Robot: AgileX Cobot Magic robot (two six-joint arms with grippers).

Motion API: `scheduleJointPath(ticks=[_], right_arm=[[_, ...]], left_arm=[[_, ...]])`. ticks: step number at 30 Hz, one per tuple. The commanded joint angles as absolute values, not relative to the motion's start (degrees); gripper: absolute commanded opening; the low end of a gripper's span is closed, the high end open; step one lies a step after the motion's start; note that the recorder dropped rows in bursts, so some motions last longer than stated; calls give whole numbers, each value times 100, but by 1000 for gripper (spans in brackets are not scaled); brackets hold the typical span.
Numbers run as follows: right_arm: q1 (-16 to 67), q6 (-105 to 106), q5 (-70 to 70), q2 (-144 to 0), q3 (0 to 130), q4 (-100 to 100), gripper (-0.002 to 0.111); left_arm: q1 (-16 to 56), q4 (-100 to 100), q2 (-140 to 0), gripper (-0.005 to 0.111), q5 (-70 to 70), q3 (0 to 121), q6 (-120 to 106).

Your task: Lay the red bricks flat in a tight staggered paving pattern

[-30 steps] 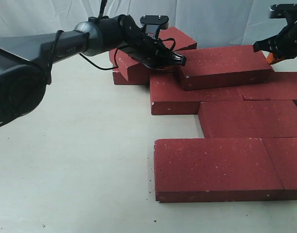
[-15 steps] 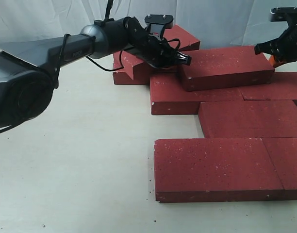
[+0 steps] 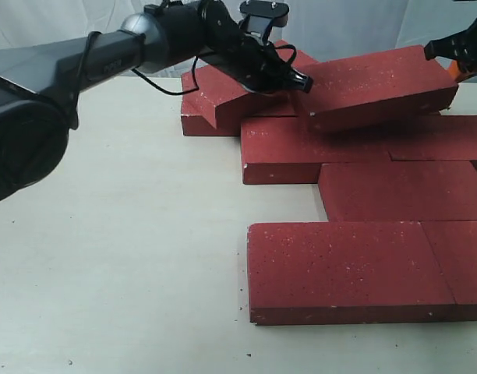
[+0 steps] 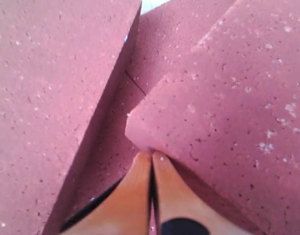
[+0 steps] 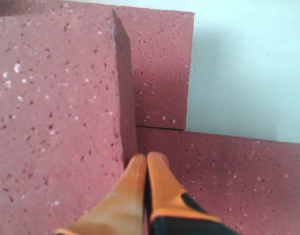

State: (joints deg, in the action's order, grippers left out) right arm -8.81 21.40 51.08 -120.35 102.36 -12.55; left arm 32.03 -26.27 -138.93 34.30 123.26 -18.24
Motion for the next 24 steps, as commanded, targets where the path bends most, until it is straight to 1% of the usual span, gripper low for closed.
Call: scheduleJointPath(ticks=[1, 4, 14, 18, 24], right_arm=[[-849, 2155, 5498, -11784, 10229, -1510, -1], [-849, 2155, 5593, -11541, 10002, -1510, -1], [-849, 2337, 5350, -10614, 8748, -1879, -1], [-656, 2337, 5333, -10304, 8347, -1966, -1], [-60, 2209, 5387, -10015, 7957, -2011, -1]], left_arm=[[3300, -2739, -13561, 0, 3663, 12342, -1794], [3286, -2686, -13395, 0, 4021, 12342, -1779], [3320, -2201, -12676, 0, 4124, 11765, -1194], [3320, -2000, -12252, 0, 4164, 11234, -908], [3320, -1709, -11518, 0, 4083, 10093, -731]])
